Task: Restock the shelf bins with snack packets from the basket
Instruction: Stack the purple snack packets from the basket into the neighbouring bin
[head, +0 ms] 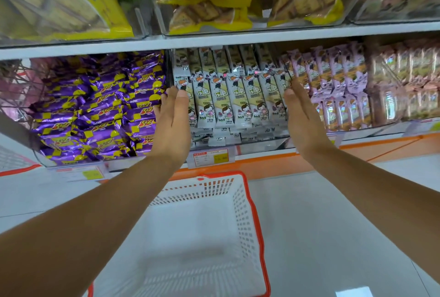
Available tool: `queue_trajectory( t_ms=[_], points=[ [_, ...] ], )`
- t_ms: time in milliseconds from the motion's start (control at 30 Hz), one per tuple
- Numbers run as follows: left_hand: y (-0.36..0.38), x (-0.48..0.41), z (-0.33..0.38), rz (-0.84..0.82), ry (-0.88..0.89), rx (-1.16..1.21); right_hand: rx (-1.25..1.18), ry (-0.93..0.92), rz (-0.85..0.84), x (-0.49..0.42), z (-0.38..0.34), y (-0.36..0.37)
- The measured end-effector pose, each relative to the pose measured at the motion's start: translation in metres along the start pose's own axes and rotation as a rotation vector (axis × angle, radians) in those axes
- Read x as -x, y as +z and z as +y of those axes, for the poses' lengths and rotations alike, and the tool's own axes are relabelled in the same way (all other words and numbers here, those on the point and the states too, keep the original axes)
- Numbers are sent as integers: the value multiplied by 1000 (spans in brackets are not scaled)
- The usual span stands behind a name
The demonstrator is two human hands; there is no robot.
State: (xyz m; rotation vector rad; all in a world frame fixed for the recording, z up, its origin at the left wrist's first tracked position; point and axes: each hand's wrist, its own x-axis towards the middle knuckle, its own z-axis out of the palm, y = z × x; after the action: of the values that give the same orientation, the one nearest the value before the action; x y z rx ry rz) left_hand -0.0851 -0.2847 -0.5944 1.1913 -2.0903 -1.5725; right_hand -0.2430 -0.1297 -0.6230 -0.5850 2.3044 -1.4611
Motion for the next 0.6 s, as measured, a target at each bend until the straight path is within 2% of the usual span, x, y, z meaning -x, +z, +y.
queue_trajectory(
  t_ms=[200,400,600],
  points=[
    [-2,-4,-7,19,26,-32,108,-117,13,-11,6,6],
    [-2,-6,-11,31,64,-98,118,-160,21,-12,6,6],
    [-5,-3,-11,73,152,-122,38,-90,-4,1,-2,-4]
  ],
)
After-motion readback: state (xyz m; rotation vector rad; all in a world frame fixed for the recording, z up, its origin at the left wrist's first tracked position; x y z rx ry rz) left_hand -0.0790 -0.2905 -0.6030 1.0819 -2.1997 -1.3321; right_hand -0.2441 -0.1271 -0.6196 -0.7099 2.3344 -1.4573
